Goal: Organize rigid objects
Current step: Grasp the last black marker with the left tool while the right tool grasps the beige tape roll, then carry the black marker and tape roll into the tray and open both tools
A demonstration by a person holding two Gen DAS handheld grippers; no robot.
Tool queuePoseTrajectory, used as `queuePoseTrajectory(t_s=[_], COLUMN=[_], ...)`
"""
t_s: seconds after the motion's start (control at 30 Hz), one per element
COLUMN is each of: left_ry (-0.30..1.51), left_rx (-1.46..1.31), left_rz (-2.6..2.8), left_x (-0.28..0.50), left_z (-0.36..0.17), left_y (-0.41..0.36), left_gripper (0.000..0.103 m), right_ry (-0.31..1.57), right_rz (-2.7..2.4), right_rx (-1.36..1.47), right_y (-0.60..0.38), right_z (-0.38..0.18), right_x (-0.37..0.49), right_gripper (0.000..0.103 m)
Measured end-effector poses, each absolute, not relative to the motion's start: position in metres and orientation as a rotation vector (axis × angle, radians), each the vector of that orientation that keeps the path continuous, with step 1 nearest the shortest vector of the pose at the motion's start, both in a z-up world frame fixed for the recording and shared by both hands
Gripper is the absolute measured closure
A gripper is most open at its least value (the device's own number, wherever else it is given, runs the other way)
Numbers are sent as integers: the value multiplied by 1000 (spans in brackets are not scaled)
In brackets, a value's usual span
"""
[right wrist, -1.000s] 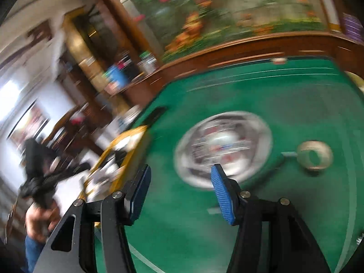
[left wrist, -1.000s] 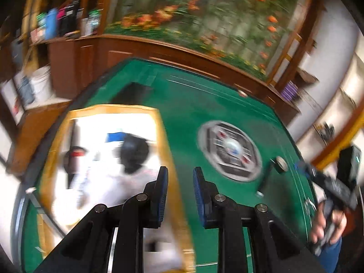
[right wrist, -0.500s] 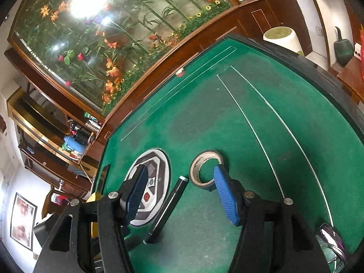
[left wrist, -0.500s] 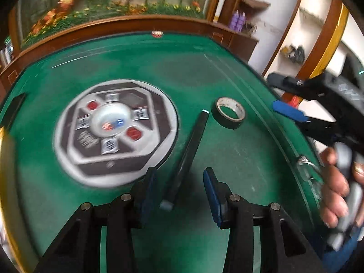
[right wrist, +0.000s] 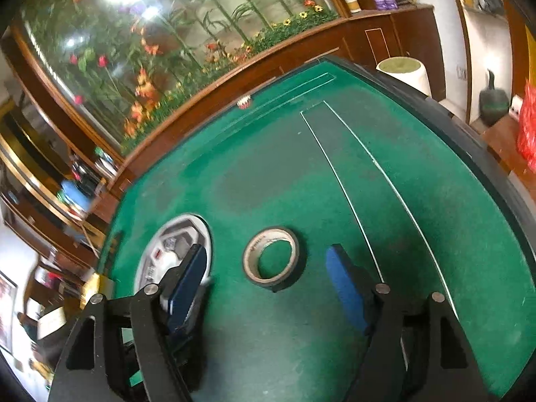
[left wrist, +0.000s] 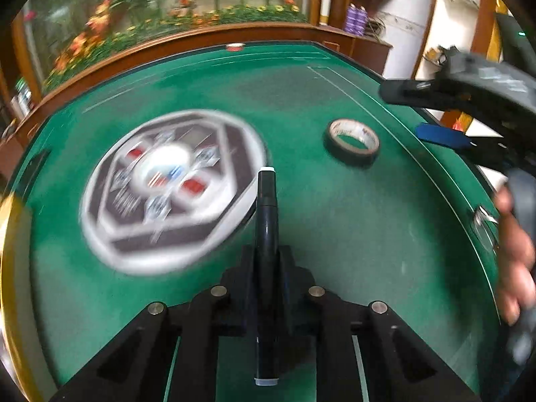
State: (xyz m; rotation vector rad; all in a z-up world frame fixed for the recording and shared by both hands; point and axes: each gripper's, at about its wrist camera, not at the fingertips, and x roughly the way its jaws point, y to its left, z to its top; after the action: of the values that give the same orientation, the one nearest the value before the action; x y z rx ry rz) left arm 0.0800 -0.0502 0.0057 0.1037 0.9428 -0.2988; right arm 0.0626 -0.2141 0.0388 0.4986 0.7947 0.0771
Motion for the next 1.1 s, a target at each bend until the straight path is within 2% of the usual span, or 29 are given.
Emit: queuePoseTrajectory(t_s=[0.17,0.43,0.57,0.63,1.1], left_ry=[914,879,877,878,844], left_rx=[30,33,7,-23,-150], left_rz=[-246,-247,-256,-264,-281], left_x=[41,36,40,40,38], left_z=[3,1,0,0,4], left_y=[-8,-3,-1,3,21], left_gripper=[89,89,89,89,89], right_ry=[840,866,889,873,813], right_rz=[49,-11,-11,13,259], right_rx=[347,130,116,90,150], right_y=[-197,-170,-167,-162,-113], right_z=[25,10,2,3,24], right_x=[73,85,92,92,55], right_gripper=[30,30,32,46,46])
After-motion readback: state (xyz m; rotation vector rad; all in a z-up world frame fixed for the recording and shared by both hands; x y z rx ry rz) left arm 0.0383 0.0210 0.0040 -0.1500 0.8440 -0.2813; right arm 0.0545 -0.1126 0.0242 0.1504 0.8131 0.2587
